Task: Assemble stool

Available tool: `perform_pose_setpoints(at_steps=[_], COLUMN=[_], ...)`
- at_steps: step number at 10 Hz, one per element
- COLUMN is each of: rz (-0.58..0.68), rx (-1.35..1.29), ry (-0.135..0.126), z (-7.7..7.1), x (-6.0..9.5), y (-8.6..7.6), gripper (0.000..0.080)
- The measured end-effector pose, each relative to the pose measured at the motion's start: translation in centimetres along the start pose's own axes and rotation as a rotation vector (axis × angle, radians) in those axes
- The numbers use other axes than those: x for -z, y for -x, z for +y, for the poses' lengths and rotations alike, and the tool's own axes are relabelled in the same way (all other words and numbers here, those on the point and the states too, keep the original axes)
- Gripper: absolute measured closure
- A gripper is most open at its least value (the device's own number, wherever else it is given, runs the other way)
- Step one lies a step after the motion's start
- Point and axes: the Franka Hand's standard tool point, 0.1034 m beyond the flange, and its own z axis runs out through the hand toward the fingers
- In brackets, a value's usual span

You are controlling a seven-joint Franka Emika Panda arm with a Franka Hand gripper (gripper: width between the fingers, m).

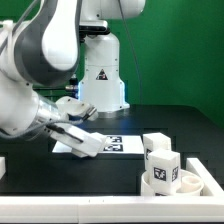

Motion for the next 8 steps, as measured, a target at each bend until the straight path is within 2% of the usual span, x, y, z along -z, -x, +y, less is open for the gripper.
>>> perform_pose_setpoints(at_steps=[1, 2, 3, 4, 6, 7, 8], rz=[0.1, 0.149, 0.198, 0.27, 0.43, 0.52, 0.553], rx=[0.043, 0.086, 0.126, 0.17, 0.21, 0.26, 0.284], ry=[-0.008, -0.001, 0.031, 0.121, 0.107, 0.12, 0.109], z=[-2.0, -3.2, -3.9, -3.9, -5.2, -6.3, -7.6], x=[2.0, 3.6, 5.2, 5.8, 6.2, 7.0, 8.3], y=[1.0, 2.3, 2.5, 1.8, 1.5, 2.3, 3.3], gripper=[0.0466, 0.0466, 0.0466, 0.0466, 0.0466, 0.0465, 0.0465])
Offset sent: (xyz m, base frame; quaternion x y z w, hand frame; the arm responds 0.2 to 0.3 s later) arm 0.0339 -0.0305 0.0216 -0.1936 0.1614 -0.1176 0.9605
